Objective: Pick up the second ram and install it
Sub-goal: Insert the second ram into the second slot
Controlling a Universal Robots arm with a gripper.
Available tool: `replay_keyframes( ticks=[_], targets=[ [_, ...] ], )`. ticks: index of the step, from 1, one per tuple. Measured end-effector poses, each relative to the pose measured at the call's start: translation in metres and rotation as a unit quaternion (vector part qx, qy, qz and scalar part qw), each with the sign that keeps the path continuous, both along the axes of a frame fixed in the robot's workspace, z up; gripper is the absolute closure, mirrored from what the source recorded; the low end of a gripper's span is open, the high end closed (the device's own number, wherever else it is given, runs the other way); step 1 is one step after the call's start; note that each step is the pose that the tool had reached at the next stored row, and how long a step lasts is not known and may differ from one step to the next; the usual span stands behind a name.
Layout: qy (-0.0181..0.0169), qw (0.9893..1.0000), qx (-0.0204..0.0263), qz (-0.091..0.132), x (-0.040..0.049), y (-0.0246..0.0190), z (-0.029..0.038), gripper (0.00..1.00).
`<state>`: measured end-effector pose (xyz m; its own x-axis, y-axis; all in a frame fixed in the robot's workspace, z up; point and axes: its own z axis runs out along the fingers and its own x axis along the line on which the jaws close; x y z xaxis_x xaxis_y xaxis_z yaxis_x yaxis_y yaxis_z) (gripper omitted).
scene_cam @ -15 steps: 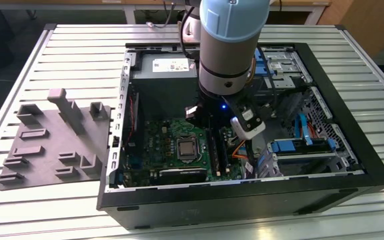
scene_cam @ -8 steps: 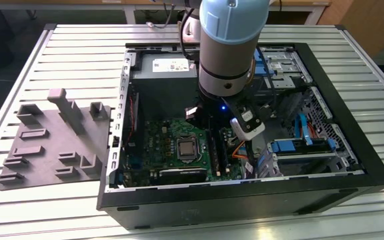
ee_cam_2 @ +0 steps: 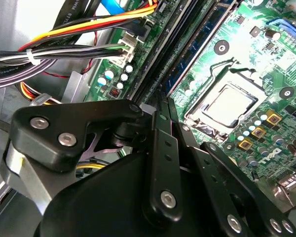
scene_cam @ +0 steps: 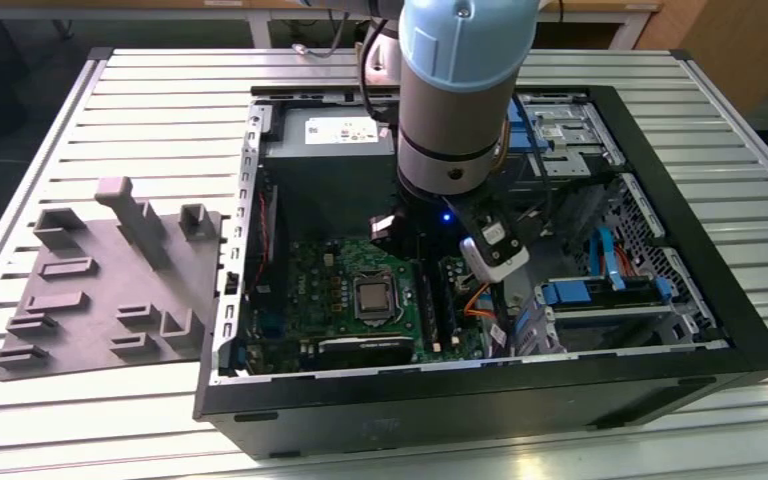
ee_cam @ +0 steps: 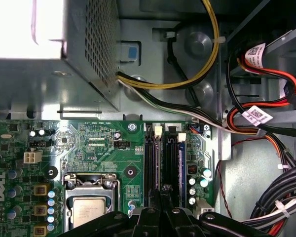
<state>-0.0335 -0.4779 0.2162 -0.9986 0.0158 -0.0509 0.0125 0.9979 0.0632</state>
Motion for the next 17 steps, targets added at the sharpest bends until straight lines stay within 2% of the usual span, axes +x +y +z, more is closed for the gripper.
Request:
replay_keyframes(
  ticks=[12,13,17],
  targets=[
    [-0.0001,1.0,0.0002,0.0,0.0,0.0001,-0.0014,0.87],
    [-0.0001,1.0,0.0001,0.0,0.0,0.0001,-0.0014,0.81],
    [0.0,1.0,0.0,0.0,0.0,0.0,0.0014,0.81]
  ],
)
